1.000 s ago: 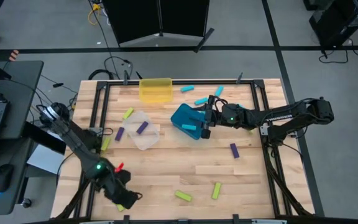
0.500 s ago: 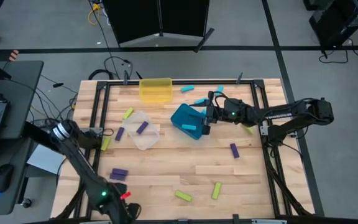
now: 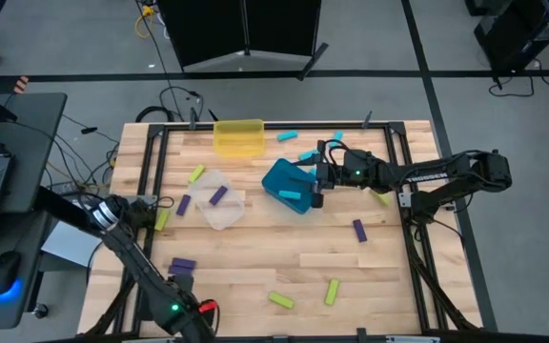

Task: Sort blocks
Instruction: Put the green block into the yellow bin

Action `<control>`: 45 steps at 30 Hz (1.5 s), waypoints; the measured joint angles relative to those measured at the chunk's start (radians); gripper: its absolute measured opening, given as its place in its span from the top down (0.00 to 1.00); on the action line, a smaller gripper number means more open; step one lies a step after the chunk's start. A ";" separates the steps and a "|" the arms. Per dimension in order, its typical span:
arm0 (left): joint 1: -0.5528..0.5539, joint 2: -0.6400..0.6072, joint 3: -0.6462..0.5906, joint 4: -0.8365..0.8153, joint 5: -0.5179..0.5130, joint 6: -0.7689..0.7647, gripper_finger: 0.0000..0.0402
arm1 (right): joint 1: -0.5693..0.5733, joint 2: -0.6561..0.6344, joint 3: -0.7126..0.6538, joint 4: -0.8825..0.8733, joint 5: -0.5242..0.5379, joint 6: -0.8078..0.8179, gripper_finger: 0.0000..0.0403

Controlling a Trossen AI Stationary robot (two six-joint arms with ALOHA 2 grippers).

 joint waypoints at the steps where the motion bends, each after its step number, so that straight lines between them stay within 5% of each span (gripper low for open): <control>1: 0.000 0.004 0.000 0.003 -0.002 -0.002 0.46 | 0.000 0.000 0.000 0.000 0.000 0.000 0.51; 15: -0.014 0.033 0.000 0.015 -0.040 -0.004 0.45 | -0.007 0.000 0.000 0.000 -0.004 0.001 0.51; 20: -0.059 0.042 0.004 0.018 -0.148 0.090 0.45 | -0.007 0.000 0.000 0.001 -0.004 0.002 0.51; 25: -0.090 0.037 0.058 -0.093 -0.192 0.332 0.46 | -0.008 0.000 0.000 0.014 -0.004 0.002 0.51; 37: -0.127 0.037 0.099 -0.232 -0.334 1.278 0.48 | -0.009 0.000 0.000 0.015 0.009 0.112 0.53; 45: -0.183 0.037 0.008 -0.235 -0.373 1.544 0.48 | 0.014 0.000 0.000 0.015 0.013 0.212 0.56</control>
